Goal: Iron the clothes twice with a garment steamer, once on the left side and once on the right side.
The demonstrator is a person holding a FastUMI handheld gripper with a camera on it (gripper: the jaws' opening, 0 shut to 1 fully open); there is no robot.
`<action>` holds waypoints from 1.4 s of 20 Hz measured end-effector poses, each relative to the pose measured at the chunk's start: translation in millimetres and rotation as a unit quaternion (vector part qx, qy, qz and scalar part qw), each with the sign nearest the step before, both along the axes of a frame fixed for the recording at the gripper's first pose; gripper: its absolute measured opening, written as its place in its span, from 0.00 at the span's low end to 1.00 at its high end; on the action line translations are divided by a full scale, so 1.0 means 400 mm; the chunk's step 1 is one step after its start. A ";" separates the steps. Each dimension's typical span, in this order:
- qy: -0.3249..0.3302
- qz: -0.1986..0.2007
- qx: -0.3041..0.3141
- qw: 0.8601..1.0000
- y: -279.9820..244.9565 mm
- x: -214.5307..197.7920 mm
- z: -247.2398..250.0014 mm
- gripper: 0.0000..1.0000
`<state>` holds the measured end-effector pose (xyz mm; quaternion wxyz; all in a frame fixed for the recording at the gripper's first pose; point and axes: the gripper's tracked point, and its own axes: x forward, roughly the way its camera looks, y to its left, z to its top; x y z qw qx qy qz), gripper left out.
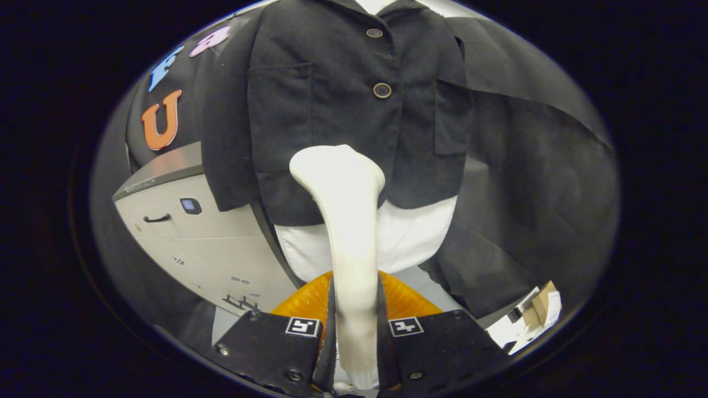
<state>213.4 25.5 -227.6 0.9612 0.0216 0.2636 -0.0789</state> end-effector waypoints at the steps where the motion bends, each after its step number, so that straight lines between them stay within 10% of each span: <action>1: 0.001 -0.001 0.003 1.000 -0.003 -0.003 -0.003 0.33; 10: -0.030 -0.017 0.041 0.999 -0.089 -0.072 0.107 0.33; 28: -0.247 -0.065 0.088 0.963 -0.411 -0.082 0.811 0.32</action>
